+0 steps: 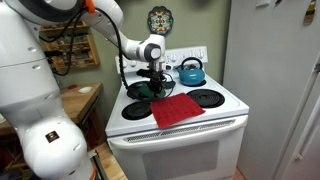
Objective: Fold the pink cloth
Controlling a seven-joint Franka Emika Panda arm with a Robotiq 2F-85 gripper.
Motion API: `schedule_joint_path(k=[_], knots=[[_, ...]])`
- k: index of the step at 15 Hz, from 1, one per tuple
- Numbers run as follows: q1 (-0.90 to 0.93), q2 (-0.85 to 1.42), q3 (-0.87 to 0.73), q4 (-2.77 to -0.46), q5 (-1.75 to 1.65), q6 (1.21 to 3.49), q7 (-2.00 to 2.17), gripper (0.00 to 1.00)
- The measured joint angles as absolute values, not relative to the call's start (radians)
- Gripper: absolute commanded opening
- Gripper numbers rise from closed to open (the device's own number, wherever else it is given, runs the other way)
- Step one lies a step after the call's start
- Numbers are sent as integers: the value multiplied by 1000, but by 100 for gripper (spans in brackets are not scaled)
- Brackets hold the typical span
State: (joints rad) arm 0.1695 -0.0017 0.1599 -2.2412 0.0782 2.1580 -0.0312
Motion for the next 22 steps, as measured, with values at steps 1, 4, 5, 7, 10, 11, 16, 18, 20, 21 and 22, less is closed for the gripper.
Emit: schedule_joint_path(k=[1, 4, 5, 7, 10, 11, 16, 18, 20, 21, 22], knots=[[165, -1, 156, -2239, 74, 2168, -23, 1], [134, -1, 128, -2237, 44, 2243, -18, 1], [122, -1, 117, -2236, 26, 2269, -18, 1], [100, 0, 96, -2235, -14, 2308, -12, 1], [68, 2, 67, -2235, -84, 2317, 62, 5], [61, 2, 62, -2235, -104, 2318, 87, 5], [58, 2, 60, -2234, -113, 2318, 111, 1], [53, 2, 54, -2230, -122, 2318, 119, 1], [40, 2, 41, -2226, -136, 2319, 129, 1], [32, 2, 34, -2226, -142, 2319, 133, 1], [24, 3, 26, -2226, -143, 2319, 134, 1]])
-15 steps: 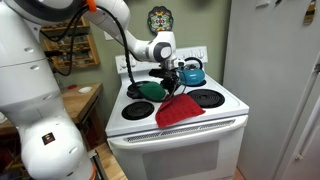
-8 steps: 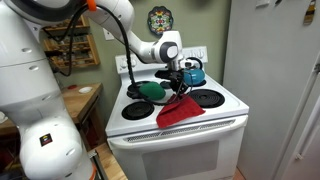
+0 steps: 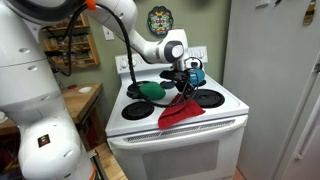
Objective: Fold the pink cloth
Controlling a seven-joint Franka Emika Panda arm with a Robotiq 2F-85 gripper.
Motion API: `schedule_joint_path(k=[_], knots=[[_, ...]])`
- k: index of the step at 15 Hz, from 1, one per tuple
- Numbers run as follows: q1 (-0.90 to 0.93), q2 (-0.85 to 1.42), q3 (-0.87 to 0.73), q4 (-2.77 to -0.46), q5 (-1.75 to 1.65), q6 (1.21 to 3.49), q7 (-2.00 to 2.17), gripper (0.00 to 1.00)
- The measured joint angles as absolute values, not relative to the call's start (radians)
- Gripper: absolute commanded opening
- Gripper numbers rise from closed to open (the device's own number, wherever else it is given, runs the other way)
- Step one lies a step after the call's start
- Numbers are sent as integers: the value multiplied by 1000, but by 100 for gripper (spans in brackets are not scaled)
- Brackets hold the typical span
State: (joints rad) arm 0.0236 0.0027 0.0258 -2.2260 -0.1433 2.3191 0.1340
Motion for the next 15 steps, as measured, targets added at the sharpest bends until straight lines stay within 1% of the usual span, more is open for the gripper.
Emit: schedule_joint_path(k=[4, 11, 15], knots=[[-1, 14, 2, -2232, -143, 2347, 107, 1], [-25, 58, -20, -2237, -139, 2476, 39, 1], [-31, 84, -30, -2237, -139, 2491, 36, 1]])
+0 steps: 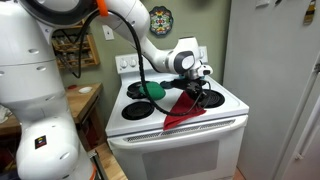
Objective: Fold the pink cloth
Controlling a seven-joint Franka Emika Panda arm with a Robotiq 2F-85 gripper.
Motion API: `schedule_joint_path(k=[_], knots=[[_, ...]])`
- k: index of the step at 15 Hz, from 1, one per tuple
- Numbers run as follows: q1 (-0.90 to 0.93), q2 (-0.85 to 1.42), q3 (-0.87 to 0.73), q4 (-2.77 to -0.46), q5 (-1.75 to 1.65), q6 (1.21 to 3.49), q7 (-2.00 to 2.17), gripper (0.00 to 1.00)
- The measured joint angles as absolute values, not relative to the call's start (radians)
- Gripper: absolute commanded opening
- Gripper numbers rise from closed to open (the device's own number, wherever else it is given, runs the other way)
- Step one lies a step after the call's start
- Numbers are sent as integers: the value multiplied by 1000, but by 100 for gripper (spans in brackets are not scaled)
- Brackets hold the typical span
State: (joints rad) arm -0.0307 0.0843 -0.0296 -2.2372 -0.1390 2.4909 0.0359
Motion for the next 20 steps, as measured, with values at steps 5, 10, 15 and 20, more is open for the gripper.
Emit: schedule_joint_path(k=[5, 10, 15, 20], knots=[[-34, 98, -33, -2237, -140, 2539, 29, 31], [-34, 99, -33, -2237, -140, 2576, 9, 67], [-34, 97, -33, -2237, -140, 2598, 7, 100], [-22, 95, -10, -2212, -39, 2595, 9, 100]])
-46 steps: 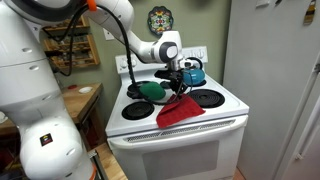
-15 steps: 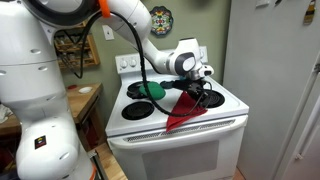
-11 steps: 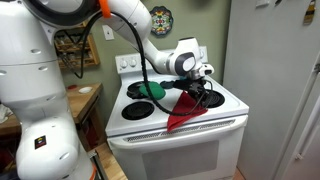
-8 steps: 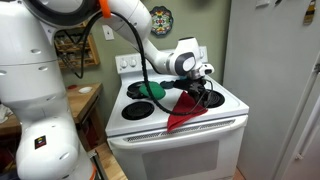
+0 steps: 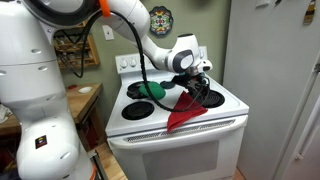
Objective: Fold the pink cloth
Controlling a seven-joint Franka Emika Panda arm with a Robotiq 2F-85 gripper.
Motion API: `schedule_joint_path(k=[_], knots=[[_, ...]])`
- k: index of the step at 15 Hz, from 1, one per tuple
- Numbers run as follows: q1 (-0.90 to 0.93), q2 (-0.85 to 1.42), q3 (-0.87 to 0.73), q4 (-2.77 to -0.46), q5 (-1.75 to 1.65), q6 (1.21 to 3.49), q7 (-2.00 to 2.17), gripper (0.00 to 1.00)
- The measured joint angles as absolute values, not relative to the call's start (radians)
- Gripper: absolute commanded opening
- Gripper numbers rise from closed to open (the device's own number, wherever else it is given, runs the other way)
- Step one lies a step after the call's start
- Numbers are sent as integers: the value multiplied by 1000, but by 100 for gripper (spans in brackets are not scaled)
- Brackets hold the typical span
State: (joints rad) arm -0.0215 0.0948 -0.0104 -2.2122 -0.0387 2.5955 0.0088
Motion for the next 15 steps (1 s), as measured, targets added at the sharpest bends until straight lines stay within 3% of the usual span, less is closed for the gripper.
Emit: schedule_joint_path(k=[2, 3, 5, 13, 15], knots=[[-13, 95, 2, -2193, -1, 2549, 9, 100], [-10, 94, 4, -2186, 5, 2521, 9, 75], [-12, 94, 2, -2182, 8, 2472, 12, 68], [-21, 156, 0, -2182, 70, 2386, 4, 6], [-21, 168, 0, -2167, 96, 2379, 3, 0]])
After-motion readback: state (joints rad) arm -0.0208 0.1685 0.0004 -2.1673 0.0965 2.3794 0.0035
